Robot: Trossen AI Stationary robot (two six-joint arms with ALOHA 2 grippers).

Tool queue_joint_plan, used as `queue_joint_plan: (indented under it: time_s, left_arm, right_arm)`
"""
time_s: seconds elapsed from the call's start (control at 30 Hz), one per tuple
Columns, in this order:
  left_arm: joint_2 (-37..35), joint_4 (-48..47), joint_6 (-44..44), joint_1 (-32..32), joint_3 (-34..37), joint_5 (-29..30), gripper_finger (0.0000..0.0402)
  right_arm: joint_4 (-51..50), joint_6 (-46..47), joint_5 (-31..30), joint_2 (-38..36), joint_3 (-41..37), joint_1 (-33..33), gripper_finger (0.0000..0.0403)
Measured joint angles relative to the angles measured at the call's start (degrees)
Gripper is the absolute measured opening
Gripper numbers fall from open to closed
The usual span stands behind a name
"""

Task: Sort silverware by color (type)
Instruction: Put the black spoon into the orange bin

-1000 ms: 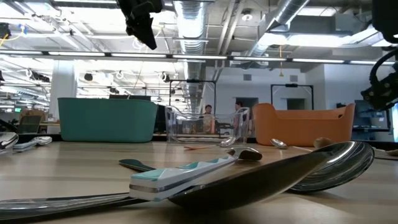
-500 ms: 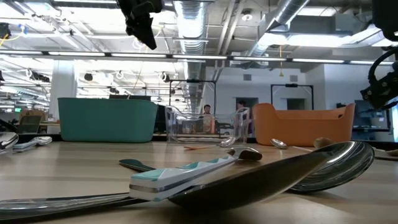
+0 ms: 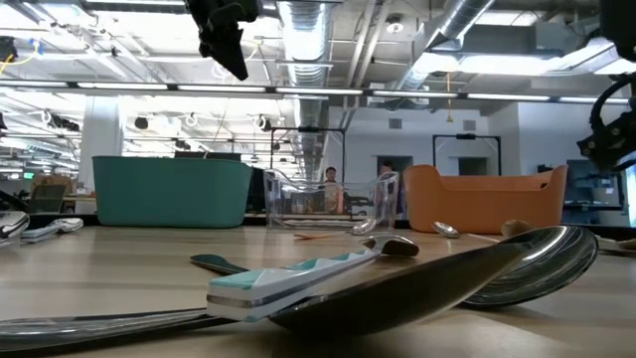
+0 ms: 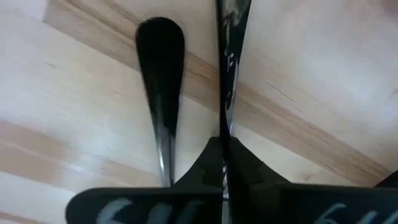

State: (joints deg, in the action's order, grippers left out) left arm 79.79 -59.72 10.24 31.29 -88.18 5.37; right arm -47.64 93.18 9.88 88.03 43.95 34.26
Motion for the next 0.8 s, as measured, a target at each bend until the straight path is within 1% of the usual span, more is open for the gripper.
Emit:
queue_joint_plan:
  time_s: [0.2, 0.5, 0.8]
  left_arm:
    - [0.0, 0.0, 0.0, 0.0, 0.0, 0.0, 0.0075]
    - [0.0, 0.0, 0.1, 0.0, 0.0, 0.0, 0.0075]
    - [0.0, 0.0, 0.2, 0.0, 0.0, 0.0, 0.0075]
  right_arm:
    - [-3.7, 2.3, -0.5, -2.5, 1.0, 1.5, 0.0011]
    - [-4.5, 7.1, -3.8, -6.5, 1.1, 3.0, 0.0011]
    - [-5.9, 7.3, -5.5, -8.3, 1.2, 2.7, 0.0011]
